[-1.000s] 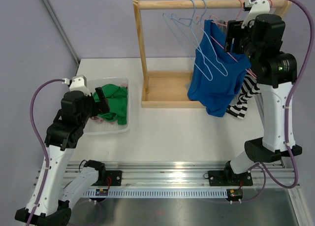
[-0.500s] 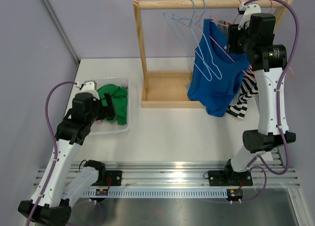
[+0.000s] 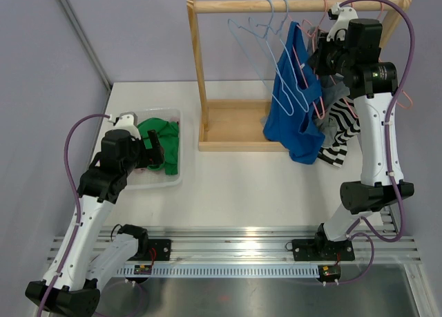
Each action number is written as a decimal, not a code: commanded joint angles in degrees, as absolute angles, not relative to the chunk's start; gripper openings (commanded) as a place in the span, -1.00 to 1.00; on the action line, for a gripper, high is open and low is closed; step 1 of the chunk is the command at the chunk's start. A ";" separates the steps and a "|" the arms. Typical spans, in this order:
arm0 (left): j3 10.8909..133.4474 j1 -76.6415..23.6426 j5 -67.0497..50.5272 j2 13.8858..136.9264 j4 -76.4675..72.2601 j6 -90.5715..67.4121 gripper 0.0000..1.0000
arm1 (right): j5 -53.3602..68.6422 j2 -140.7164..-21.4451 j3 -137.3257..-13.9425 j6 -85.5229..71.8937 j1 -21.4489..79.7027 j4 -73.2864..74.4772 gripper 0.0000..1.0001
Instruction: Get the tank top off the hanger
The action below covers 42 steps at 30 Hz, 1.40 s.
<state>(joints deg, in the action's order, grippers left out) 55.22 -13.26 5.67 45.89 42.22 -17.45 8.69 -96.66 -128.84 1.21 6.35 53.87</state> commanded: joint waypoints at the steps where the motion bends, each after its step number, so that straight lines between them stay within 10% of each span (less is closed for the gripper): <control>1: 54.93 -13.45 3.69 46.14 39.29 -16.61 0.98 | 13.53 -95.62 -130.77 -2.98 6.15 50.98 -1.00; 21: 54.84 -13.45 3.78 45.79 39.20 -16.44 0.98 | 14.07 -85.18 -132.56 -6.50 6.15 54.06 -1.00; 42: 55.90 -18.35 -8.36 43.95 33.76 -23.89 0.98 | 30.31 -51.42 -61.12 -17.30 6.59 39.47 -1.00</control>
